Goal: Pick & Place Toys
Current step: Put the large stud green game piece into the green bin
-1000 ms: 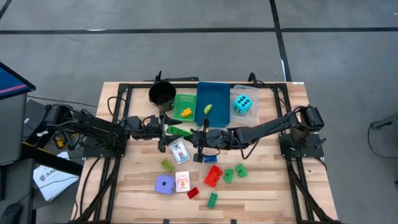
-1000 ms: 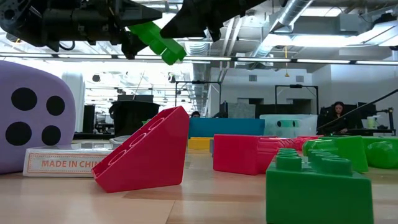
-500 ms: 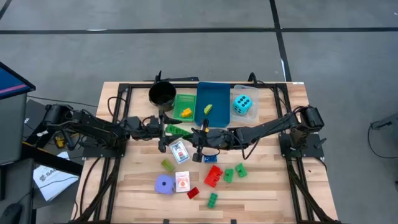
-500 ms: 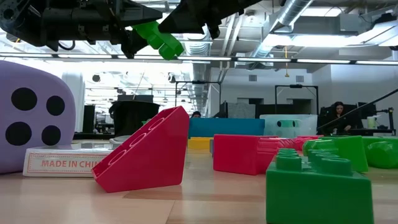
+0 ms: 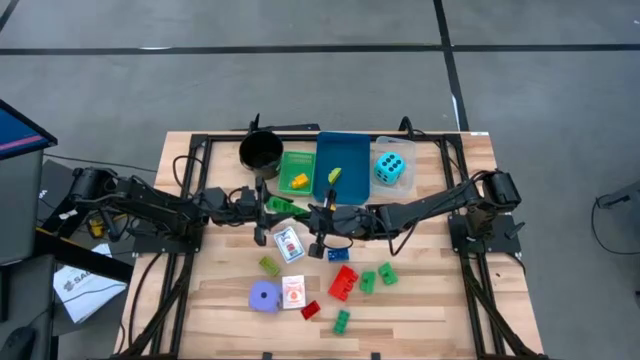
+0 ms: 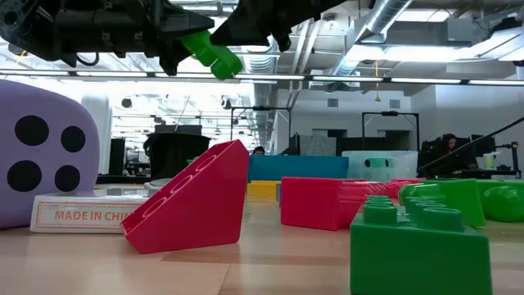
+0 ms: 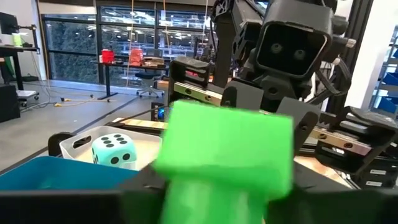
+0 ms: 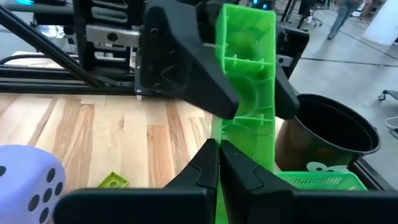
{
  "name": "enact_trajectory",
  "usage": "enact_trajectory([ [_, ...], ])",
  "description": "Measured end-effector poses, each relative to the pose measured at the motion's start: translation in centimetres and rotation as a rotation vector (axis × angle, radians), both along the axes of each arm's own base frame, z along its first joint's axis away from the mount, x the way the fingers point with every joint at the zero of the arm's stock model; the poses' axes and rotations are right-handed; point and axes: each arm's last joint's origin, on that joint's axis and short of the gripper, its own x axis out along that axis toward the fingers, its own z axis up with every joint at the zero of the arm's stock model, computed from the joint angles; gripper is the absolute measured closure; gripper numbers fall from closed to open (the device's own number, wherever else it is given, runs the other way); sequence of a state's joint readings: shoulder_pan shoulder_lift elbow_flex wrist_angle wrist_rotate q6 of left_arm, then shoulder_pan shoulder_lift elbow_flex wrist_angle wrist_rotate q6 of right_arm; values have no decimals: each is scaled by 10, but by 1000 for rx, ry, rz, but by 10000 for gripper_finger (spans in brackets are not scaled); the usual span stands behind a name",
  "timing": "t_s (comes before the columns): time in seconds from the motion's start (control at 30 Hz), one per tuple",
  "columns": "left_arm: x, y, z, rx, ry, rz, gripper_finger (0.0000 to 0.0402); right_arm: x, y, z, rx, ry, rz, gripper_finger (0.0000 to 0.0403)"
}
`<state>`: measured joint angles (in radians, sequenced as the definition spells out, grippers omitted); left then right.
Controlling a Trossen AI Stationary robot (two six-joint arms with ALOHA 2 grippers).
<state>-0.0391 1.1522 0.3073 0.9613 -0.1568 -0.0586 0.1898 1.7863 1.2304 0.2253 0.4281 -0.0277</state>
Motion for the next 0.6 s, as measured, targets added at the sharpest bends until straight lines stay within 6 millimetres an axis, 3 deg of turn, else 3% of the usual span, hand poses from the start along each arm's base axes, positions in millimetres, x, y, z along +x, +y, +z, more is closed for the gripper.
enact_trajectory([
  [0.03,0,0,0,0,-1,-2,274,0,0,0,0,0,0,403],
  [0.4,0,0,0,0,1,4,274,0,1,0,10,-5,-17,391],
  [0.6,0,1,-2,3,18,26,275,-1,7,1,-8,-8,4,329],
])
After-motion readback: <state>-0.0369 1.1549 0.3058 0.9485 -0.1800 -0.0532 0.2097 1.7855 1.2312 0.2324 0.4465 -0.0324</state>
